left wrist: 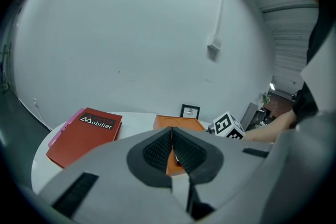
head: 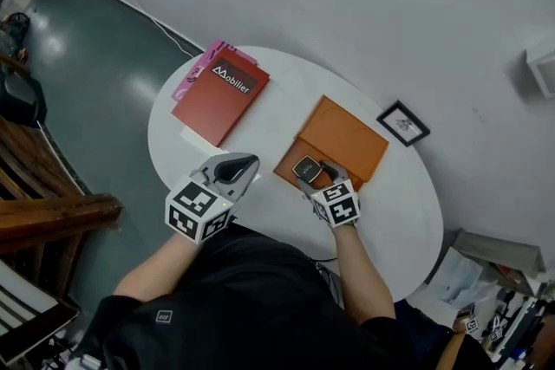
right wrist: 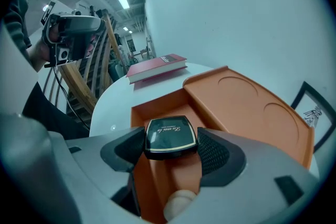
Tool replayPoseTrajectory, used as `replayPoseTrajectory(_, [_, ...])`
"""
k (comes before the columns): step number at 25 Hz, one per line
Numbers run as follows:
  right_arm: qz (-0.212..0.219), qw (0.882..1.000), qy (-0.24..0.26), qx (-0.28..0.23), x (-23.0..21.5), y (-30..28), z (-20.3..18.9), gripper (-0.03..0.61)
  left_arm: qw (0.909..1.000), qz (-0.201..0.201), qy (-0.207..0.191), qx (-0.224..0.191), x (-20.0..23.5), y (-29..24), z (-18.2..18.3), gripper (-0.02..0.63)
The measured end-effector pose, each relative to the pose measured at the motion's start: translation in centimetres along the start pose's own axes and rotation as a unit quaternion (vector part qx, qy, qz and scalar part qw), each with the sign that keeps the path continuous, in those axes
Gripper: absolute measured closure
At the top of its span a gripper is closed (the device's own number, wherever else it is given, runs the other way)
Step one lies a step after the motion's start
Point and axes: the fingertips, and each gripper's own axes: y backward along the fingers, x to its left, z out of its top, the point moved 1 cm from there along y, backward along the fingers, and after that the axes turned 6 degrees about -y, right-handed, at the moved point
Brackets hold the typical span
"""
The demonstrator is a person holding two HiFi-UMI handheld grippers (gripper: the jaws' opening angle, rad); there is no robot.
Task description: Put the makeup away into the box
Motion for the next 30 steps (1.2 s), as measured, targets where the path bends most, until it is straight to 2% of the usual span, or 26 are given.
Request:
replayPoseTrajectory(9, [-0.005, 0.999, 0.002, 0.034, -0.2, -2.6, -0.5, 0.299, 0.9999, 0.002, 0.013, 0.001, 0.4, 0.9, -1.0, 0.6])
replayPoseTrajectory(19, [-0.011, 0.998, 0.007, 0.06, -0.3, -3.9, -0.6, 0.299, 0.9998, -0.015, 0.013, -0.005, 0.1, 1.1, -1.1, 0.6])
replayPoseTrajectory(24, [-0.001, 0.999, -0.016, 0.048, -0.4, -3.6, -0.3, 0.298, 0.9993, -0.035, 0.005, -0.012, -0.2, 0.7, -0.4, 0.6])
replayPoseTrajectory(30, [-0.01, 0.999, -0.04, 0.024, -0.3, -2.7, 0.6, 0.299, 0.9982, -0.058, -0.005, -0.015, 0.5, 0.4, 0.0, 0.599])
